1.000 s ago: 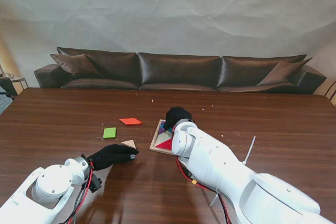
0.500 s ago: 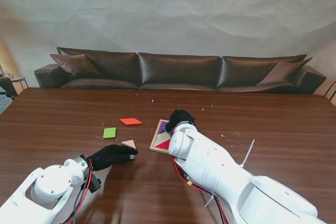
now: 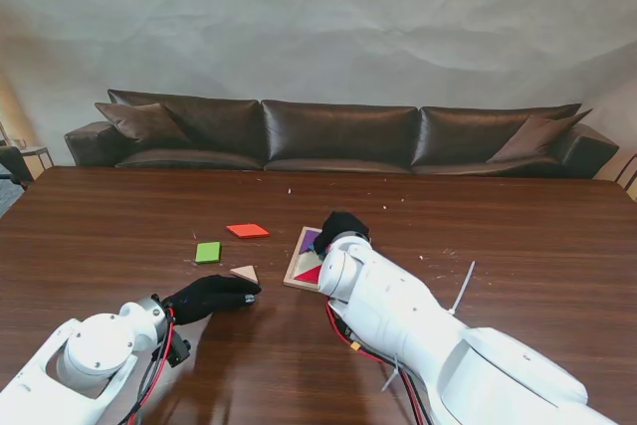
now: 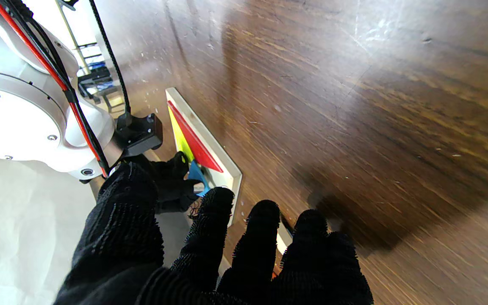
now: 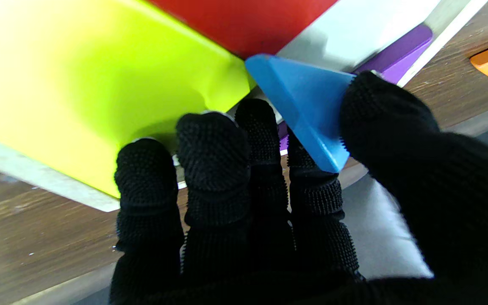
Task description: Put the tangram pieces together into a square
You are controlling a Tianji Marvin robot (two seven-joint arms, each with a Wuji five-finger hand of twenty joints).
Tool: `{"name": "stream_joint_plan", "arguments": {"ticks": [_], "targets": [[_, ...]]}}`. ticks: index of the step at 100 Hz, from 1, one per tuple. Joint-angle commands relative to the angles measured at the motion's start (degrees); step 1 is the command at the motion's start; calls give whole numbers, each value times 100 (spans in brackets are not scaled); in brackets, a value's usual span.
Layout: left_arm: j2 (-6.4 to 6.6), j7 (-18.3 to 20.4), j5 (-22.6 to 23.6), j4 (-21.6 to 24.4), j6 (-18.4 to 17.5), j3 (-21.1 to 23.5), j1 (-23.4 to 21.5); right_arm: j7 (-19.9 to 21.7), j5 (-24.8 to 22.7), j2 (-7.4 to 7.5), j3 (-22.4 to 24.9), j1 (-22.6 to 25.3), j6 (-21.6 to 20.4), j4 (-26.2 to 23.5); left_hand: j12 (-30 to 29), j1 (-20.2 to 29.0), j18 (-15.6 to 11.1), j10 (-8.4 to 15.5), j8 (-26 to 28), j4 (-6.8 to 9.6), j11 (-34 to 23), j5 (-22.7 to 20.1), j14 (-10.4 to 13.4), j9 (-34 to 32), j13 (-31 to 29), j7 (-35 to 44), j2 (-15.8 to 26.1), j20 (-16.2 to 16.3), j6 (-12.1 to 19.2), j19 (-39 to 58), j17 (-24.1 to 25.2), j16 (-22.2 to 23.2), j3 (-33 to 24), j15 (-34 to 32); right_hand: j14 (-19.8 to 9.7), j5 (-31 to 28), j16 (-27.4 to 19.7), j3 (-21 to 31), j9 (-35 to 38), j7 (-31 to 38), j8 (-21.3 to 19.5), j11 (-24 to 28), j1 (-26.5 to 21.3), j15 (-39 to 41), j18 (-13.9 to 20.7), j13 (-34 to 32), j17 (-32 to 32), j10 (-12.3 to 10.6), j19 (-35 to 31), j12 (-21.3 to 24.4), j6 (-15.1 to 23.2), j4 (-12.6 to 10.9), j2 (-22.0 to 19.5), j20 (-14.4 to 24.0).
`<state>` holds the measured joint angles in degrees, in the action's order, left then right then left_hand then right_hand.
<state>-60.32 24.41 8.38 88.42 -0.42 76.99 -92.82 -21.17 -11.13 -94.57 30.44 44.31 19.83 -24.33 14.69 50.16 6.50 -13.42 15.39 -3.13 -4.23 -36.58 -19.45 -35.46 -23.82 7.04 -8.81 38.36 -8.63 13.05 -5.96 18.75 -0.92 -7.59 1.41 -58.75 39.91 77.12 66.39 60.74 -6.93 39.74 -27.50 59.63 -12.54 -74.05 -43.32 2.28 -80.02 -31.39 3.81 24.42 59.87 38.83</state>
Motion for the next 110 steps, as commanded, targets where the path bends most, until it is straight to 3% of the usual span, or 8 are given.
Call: {"name": "stream_joint_plan", "arguments": {"ticks": [1, 19, 31, 37, 53, 85, 110], "targets": [[13, 141, 21, -102, 69, -27, -90, 121, -23, -5, -24, 33, 7, 13, 7, 165, 1348, 13, -5, 176, 5, -33, -419, -57, -74, -2, 250, -108, 49, -34, -124, 47, 129, 51, -76, 215, -34, 88, -236, -79, -103, -1, 86, -30, 39, -132, -346, 156, 19, 85, 37, -125, 133, -13], [16, 161, 12, -137, 49, -52, -58, 128, -86, 70, -47, 38, 57, -83, 6, 164, 1341, 16, -5, 176, 7, -33, -421, -51, -73, -2, 250, -108, 48, -34, -125, 48, 130, 51, -78, 243, -32, 98, -340, -363, -256, 106, 157, -38, 52, -134, -317, 166, 6, 185, 10, -144, 132, -22], [15, 161, 8, -164, 26, -66, -37, 127, -101, 100, -42, 35, 67, -122, 7, 159, 1339, 11, -4, 176, 4, -33, -415, -59, -75, -1, 252, -107, 53, -31, -133, 48, 131, 50, -83, -80, 46, 69, -64, 80, -208, 196, 66, 136, 77, -139, -393, 56, -50, 177, 250, -132, -2, -27], [15, 161, 9, -171, 22, -70, -34, 108, -88, 83, -24, 24, 45, -89, 7, 160, 1341, 18, -3, 176, 8, -41, -419, -52, -74, 3, 249, -108, 56, -34, -126, 48, 131, 50, -106, -378, 118, 122, 202, 269, -142, 212, -16, 319, 79, -144, -469, -24, -69, 146, 367, -150, -61, -45], [19, 169, 24, -163, 42, -55, -55, -9, -45, 40, 51, 11, -1, -32, 6, 163, 1343, 22, -3, 176, 8, -43, -420, -52, -78, 3, 254, -108, 55, -33, -128, 49, 128, 49, -106, -619, 164, 218, 496, 391, 56, 78, -56, 500, 40, -143, -587, -1, -69, 120, 225, -134, 176, -86], [14, 153, 15, -155, 43, -36, -85, -183, 57, -54, 206, -28, 99, 70, 7, 166, 1345, 12, -4, 174, 6, -38, -420, -57, -72, 0, 271, -107, 53, -33, -127, 47, 129, 52, -149, -575, 152, 298, 440, 378, 194, -27, 167, 518, 43, -135, -616, 56, -49, 66, 150, -177, 44, -100], [13, 148, 4, -140, 40, -13, -111, -375, 134, -242, 418, -107, 155, 445, 7, 168, 1346, -2, -5, 174, 8, -36, -423, -54, -76, -1, 274, -109, 48, -34, -132, 47, 131, 51, -106, -497, 125, 247, 333, 323, 143, -21, 126, 481, 53, -139, -590, 60, -35, 47, 159, -213, -72, -98]]}}
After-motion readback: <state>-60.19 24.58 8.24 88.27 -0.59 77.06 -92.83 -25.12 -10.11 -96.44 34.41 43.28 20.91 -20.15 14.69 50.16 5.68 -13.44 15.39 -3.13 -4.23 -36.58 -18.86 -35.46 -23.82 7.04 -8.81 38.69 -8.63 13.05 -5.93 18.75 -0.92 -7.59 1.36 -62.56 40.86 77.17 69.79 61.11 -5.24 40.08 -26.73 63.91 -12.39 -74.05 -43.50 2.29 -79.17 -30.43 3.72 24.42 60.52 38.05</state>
